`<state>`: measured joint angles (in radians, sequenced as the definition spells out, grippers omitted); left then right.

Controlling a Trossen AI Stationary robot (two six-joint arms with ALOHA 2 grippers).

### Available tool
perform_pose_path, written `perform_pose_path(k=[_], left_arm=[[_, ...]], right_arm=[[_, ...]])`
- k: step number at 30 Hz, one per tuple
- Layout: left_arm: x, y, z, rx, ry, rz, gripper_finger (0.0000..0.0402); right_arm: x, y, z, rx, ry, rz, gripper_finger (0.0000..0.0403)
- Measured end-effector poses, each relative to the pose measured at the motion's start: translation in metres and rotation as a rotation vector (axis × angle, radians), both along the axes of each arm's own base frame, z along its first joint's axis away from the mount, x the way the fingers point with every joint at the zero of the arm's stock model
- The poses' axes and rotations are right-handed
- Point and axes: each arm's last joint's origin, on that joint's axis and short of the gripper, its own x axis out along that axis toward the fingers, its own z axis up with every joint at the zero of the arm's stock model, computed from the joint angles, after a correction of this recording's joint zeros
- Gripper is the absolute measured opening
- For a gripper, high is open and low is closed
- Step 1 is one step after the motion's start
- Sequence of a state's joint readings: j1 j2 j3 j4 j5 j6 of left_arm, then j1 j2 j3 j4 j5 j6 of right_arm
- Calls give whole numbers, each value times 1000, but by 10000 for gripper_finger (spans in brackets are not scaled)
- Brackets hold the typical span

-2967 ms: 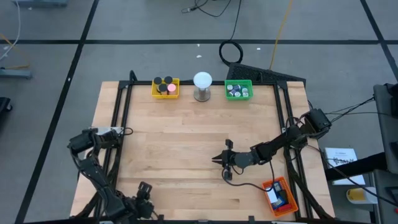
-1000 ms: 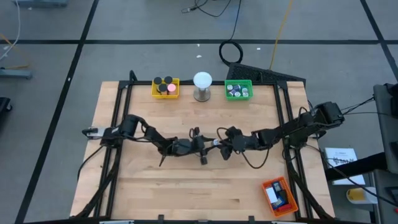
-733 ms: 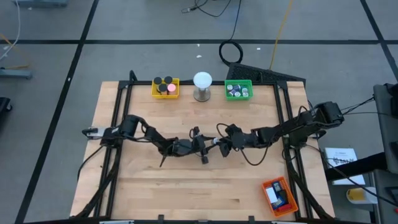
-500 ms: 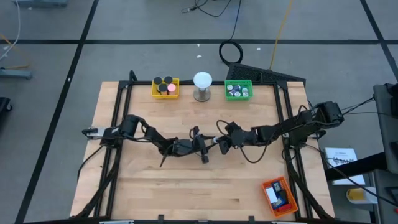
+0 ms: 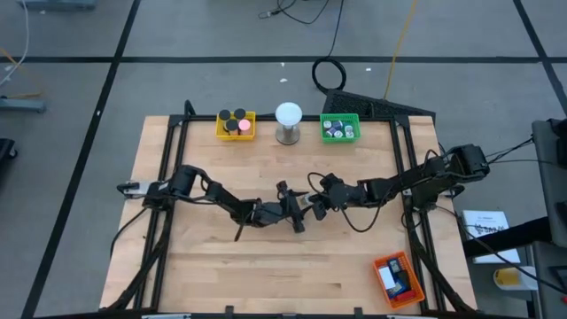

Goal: Pick & Place Office items
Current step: Put the green adaptor into the green bin

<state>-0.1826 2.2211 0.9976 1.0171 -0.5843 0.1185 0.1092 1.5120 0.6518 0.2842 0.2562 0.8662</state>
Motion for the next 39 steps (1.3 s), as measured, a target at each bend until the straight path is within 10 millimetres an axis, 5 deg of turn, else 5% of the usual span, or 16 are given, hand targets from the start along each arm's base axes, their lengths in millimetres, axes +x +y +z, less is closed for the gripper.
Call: perform_pose_path(k=[5,10,17,24,31,39], left_arm=[[-3,-3,3,46,39,-7,278],[-18,-1,20,45,64,3,288],[-66,23,31,-34,63,-13,230],[-111,48,41,-140,-14,-58,156],[-136,51,43,-163,-20,-91,112],[-136,50,42,-164,-7,-98,103]], right_arm=[[0,-3,0,-16,11,30,13],[-3,-13,11,-36,-1,42,12],[-29,-51,51,-85,163,-62,12],[-35,-115,93,-148,309,-207,12],[-44,-182,106,-151,400,-333,13],[-65,-232,79,-87,504,-430,14]])
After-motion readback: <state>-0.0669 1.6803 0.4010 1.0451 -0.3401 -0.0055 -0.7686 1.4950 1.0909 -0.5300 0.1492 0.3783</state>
